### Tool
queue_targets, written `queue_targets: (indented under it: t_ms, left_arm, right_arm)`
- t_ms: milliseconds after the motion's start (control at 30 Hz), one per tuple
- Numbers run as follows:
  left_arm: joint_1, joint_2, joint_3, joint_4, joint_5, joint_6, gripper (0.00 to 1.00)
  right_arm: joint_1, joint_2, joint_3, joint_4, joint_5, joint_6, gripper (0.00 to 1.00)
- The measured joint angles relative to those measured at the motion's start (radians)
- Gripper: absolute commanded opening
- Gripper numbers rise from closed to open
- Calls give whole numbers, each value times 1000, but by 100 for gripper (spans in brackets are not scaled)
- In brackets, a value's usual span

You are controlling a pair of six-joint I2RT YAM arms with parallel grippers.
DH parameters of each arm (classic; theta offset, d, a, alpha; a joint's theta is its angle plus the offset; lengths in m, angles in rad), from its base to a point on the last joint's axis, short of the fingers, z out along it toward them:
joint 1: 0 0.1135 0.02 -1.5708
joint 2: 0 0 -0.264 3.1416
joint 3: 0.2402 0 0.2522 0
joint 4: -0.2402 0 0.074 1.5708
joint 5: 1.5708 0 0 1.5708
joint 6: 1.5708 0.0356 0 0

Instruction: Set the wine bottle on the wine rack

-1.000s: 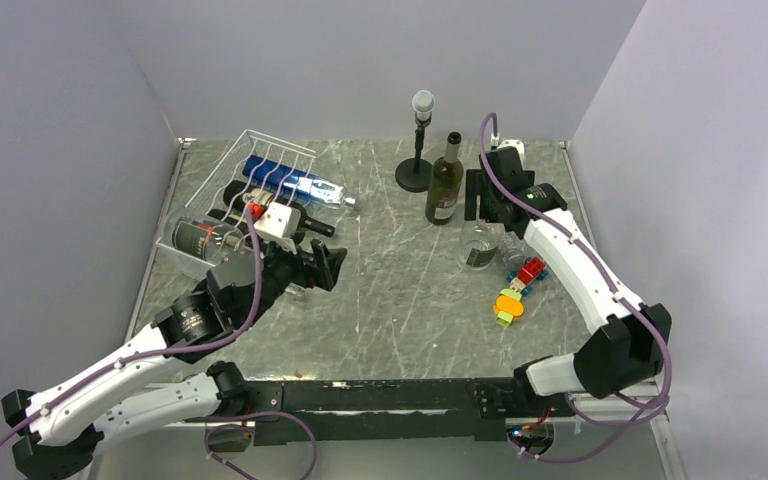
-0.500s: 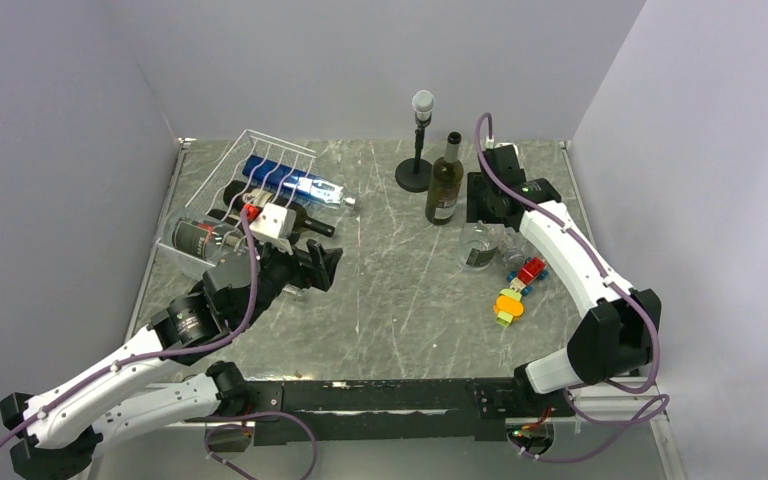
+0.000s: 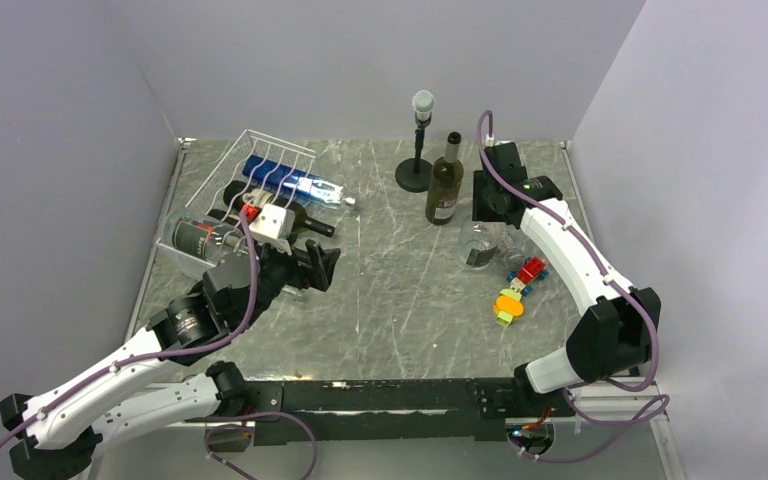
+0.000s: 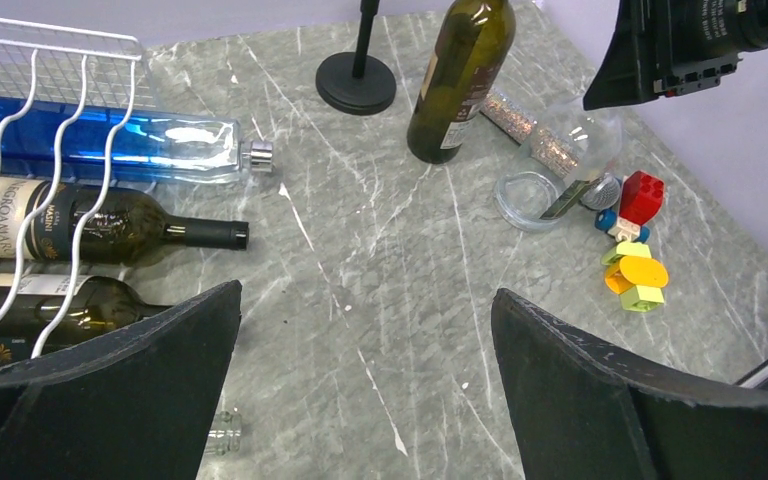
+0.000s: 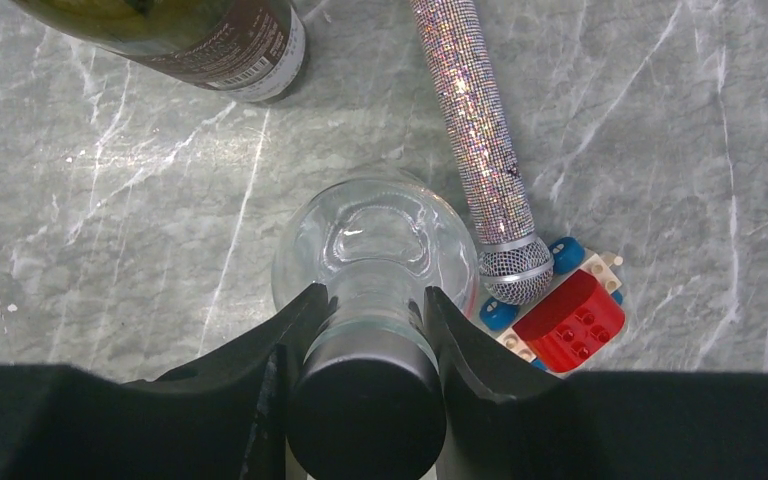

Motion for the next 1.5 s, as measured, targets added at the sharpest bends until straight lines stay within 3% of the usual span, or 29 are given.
queue_targets:
  t_ms: [133, 300, 367, 500, 967, 1200, 1500]
  left_arm:
    - [0, 0, 0, -7, -11, -1, 99]
    - [2, 0, 0, -11, -16, -7, 99]
    - [2, 0, 0, -11, -16, -7, 99]
    - [2, -3, 0, -13, -18, -9, 99]
    - [4, -10, -1, -26, -21, -18, 99]
    - [5, -9, -12, -33, -21, -37, 99]
    - [5, -8, -24, -63, -21, -61, 99]
  right_arm:
    - [-6, 2, 1, -1, -7, -3, 48]
    - [-15, 20, 5, -3, -17, -9, 42]
    - [-18, 22, 9, -2, -27, -8, 33]
    - [-22, 22, 11, -1, -42, -8, 0]
    - [-32, -34, -19, -26, -153, -16, 0]
    - [-32, -116, -48, -39, -345, 36, 0]
    - [-34, -200, -208, 122, -591, 192, 0]
